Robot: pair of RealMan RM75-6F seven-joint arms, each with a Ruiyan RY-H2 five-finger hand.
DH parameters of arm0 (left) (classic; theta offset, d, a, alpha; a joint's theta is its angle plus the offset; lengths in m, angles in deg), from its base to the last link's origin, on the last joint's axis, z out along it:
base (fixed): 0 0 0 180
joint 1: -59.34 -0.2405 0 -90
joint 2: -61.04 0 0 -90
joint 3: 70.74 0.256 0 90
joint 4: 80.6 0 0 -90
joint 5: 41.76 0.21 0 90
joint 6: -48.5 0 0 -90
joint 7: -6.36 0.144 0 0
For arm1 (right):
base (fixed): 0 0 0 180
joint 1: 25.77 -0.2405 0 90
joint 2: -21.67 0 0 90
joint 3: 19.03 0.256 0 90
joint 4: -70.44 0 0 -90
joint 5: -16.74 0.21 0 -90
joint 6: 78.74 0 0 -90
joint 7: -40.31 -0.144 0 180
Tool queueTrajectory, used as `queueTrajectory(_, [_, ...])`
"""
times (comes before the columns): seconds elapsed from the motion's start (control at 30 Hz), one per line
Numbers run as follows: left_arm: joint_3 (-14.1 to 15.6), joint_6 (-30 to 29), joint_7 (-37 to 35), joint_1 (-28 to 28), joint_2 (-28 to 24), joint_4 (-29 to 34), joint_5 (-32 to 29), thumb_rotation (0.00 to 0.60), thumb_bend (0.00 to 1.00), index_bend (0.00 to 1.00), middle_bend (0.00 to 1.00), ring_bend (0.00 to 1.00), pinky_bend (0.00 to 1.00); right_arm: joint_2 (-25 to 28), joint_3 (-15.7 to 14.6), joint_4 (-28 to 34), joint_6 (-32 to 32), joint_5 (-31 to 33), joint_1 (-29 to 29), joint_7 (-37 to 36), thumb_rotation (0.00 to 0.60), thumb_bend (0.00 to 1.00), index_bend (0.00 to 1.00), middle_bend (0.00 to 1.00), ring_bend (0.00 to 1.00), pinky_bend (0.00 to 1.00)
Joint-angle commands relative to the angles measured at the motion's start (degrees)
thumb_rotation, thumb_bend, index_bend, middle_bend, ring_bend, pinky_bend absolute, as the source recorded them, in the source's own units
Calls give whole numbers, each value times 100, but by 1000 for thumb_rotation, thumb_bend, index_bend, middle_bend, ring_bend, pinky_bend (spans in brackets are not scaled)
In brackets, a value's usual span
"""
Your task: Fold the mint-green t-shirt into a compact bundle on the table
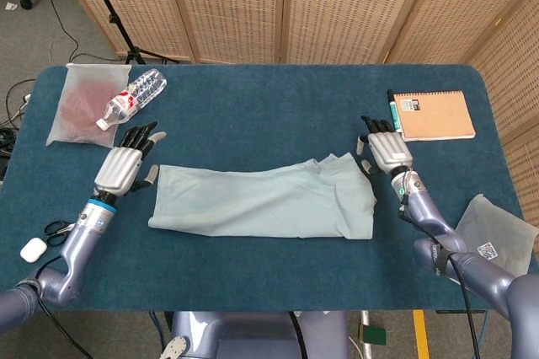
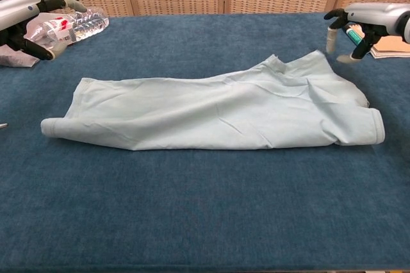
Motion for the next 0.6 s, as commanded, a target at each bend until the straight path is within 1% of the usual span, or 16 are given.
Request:
queueTrajectory(0.03, [1, -19, 85, -31, -80, 133, -10, 600, 522, 0, 0, 0, 0, -75, 44, -9, 216, 109, 66, 189, 600, 0, 0, 0, 0, 0])
queueTrajectory(0.2, [13, -25, 142, -50, -128, 220, -20, 600, 522, 0, 0, 0, 0, 77, 90, 349, 412, 58, 172, 140, 600, 0, 0, 0, 0, 0])
queueTrajectory(0.37, [-12, 17, 261, -66, -163, 224, -132, 600, 521, 0, 0, 0, 0, 412, 201, 921, 1009, -164, 420, -98, 600, 0, 0, 0, 0, 0])
queueTrajectory(0.6, [-3, 133, 452, -74, -230, 214, -264, 600, 515, 0, 0, 0, 0, 897, 161, 1614, 1688, -487, 803, -210, 600, 0, 0, 0, 0, 0])
